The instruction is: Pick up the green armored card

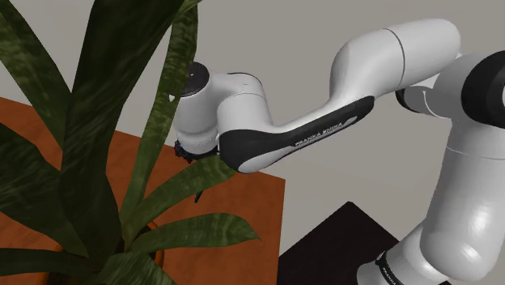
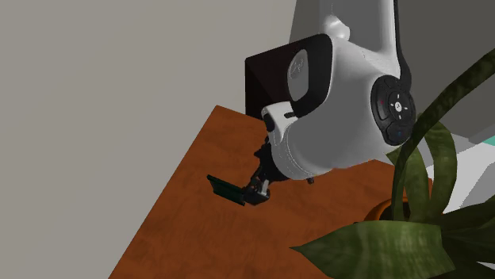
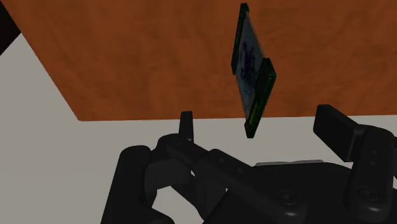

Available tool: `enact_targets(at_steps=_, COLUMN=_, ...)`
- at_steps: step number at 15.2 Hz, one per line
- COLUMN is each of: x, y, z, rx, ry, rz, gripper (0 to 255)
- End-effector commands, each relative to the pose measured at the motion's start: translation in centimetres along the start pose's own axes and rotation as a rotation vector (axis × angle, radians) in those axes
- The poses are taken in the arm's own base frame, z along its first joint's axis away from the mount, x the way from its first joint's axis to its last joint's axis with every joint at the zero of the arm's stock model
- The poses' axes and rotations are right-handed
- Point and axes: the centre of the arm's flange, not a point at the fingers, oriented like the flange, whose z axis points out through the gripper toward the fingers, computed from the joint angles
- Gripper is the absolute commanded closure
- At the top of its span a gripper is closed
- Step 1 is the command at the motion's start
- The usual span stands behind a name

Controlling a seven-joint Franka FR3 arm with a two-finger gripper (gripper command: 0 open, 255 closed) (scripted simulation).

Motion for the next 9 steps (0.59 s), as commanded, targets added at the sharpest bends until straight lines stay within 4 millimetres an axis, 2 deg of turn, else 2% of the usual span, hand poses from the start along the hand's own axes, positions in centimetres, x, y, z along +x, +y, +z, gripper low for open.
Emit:
enact_targets(at_steps=1, x=-0.5, y=-2.6, z=1.1, rx=-0.006, ry=0.029, rz=0.040, gripper=0)
enact_targets(at_steps=9, x=-2.3, y=-3.0, z=4.9, rx=-0.007, ry=0.034, rz=0.046, gripper=0)
